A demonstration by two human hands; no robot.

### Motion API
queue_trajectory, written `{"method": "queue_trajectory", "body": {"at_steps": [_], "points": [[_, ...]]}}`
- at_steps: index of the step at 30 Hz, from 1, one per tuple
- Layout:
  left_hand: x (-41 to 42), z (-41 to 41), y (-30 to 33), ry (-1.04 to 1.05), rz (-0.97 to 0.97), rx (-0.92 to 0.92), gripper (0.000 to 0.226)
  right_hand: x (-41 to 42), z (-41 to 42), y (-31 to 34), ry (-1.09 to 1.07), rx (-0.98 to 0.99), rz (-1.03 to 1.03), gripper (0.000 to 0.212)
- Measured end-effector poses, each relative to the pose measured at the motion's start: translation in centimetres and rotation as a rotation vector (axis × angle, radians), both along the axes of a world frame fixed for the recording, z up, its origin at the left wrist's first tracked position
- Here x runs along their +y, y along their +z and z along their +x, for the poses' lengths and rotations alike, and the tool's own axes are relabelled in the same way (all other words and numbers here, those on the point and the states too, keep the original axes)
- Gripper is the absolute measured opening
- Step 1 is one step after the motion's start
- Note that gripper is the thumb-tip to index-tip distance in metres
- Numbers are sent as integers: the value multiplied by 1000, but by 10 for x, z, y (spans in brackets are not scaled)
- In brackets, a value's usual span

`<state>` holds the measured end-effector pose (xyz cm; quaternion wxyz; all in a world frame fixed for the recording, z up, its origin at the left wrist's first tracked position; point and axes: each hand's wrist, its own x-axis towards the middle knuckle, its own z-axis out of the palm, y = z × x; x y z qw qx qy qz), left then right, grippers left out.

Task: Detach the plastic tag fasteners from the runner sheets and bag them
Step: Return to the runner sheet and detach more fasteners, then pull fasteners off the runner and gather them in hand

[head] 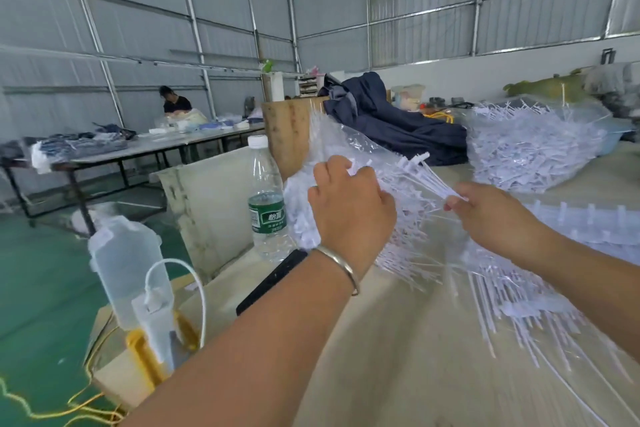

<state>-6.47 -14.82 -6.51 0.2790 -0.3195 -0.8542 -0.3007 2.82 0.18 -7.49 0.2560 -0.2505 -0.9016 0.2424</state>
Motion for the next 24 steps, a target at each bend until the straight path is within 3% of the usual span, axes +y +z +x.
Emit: {"method": "queue_trajectory", "body": {"at_steps": [5,8,16,21,24], "points": [[4,-33,11,126,-251,-280,28,-3,-59,15,59,-59,91,20],[6,-44,11,94,-114,-274,27,-7,-85,13,45,-131,257,11],[4,-59,11,-1,301,-98,48,-43,-153,8,103,-328,459,19],[8,-65,1,-29,248,13,53,-44,-177,12,166,-223,447,15],[12,-64,-4,-35,219,-32,49,-32,-186,9,256,-194,404,33]]}}
